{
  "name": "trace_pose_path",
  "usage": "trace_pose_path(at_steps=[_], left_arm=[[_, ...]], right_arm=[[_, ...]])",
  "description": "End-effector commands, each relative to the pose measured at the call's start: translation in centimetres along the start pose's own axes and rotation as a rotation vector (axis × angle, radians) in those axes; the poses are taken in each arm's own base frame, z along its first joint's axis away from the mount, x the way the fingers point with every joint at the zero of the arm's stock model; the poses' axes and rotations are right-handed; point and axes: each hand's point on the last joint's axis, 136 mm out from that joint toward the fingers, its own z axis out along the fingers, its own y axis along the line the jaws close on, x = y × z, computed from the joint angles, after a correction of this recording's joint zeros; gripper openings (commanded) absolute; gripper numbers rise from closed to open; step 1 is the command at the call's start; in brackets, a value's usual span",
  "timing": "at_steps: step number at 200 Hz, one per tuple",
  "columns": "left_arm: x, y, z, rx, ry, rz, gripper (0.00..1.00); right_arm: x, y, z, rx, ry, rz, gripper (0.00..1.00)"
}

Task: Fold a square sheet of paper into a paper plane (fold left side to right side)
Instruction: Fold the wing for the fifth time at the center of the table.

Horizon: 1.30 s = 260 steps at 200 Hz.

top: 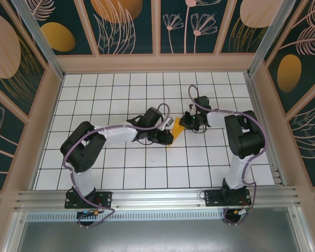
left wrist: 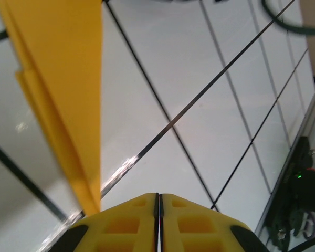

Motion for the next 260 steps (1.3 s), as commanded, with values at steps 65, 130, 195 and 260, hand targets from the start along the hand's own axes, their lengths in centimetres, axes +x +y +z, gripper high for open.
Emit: trace_pose_path(at_steps=[65, 130, 195, 260], left_arm=[[1.2, 3.8, 3.4, -0.066, 0.077, -0.027, 0.15], [5.7, 6.5, 2.7, -0.127, 0.128, -0.081, 0.10], [5.8, 6.5, 2.8, -0.114, 0.113, -0.093, 0.08], [5.7, 6.4, 2.7, -0.115, 0.112, -0.090, 0.07]], right_arm=[[0.1, -1.9, 0.0, 0.081, -0.005, 0.021, 0.00], [-0.6, -1.1, -0.8, 0.061, -0.030, -0.005, 0.00], [-2.3, 3.5, -5.0, -0.069, -0.139, -0.080, 0.00], [4.2, 5.2, -6.9, -0.131, -0.130, -0.093, 0.00]])
